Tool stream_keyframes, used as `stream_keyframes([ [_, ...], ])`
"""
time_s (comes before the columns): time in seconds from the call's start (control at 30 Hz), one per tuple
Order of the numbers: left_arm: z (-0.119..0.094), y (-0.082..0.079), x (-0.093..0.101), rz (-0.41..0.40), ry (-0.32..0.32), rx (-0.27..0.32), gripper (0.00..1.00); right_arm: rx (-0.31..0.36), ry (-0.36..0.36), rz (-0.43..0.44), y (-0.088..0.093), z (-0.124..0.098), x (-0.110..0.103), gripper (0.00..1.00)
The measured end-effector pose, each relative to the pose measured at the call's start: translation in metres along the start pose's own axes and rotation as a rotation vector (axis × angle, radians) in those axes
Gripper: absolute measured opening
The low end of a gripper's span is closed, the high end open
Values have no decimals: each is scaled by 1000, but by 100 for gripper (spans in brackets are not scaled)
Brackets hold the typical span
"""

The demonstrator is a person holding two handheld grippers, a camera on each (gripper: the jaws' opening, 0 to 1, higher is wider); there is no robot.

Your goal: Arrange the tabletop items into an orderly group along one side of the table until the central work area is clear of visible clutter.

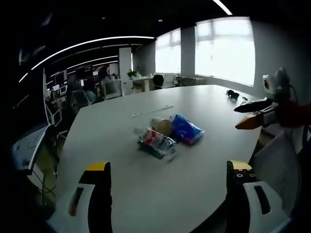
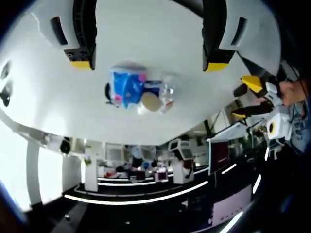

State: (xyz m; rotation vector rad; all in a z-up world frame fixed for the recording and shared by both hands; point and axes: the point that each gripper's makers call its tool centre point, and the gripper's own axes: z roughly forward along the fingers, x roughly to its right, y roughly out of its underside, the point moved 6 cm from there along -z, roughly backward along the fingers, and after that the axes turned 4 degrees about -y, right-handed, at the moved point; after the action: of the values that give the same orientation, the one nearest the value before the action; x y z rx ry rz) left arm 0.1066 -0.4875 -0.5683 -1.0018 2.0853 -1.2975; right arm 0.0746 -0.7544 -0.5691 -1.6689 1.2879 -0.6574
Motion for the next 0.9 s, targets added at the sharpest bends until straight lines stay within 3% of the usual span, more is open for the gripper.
stream_keyframes([
  [0.5, 9, -4, -3, 9, 10, 8, 98, 18, -40, 15, -8, 21, -2, 86],
  [0.9, 10, -1, -11, 5, -6, -7, 98, -16, -75, 1, -10, 47, -6, 84],
])
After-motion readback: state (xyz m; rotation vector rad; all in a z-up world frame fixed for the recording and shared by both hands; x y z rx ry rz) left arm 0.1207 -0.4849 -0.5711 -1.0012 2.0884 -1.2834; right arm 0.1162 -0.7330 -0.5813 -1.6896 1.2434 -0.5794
